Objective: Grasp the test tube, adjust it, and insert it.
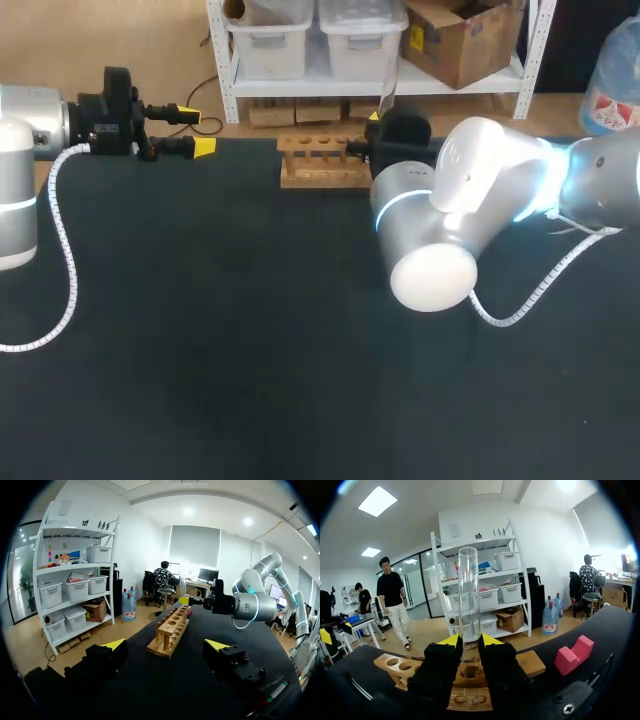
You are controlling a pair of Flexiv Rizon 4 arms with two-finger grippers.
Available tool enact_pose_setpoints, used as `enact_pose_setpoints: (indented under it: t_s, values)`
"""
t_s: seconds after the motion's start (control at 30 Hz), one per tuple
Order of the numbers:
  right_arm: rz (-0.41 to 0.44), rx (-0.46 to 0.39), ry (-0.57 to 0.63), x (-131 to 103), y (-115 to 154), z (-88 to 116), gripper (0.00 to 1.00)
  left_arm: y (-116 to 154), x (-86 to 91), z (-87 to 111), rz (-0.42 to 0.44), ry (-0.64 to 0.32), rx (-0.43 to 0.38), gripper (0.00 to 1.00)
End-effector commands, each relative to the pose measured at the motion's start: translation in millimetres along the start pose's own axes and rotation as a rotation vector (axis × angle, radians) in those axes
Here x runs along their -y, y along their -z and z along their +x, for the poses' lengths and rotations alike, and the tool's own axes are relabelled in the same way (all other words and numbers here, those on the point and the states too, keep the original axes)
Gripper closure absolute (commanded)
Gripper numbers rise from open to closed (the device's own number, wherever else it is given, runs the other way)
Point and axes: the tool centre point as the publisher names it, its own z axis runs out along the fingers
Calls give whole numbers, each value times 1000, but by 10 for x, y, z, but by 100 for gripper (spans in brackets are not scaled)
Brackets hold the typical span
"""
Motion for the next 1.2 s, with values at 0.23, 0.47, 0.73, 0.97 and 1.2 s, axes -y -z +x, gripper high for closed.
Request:
enact_pose_setpoints:
  t_s: [0.23,0.47,0.73,0.97,1.2]
  values:
    - [-119,-4,8,18,-15,-7,0,5,15,14,-4,-3,5,0]
    - [-118,-12,16,5,25,-93,0,5,15,14,-4,-3,5,0]
    - [-241,-75,-9,-41,274,-275,0,5,15,14,-4,-3,5,0]
    - [-463,-154,-3,-67,513,-352,0,5,15,14,-4,-3,5,0]
    - [-598,-170,-24,-48,648,-453,0,5,15,14,-4,-3,5,0]
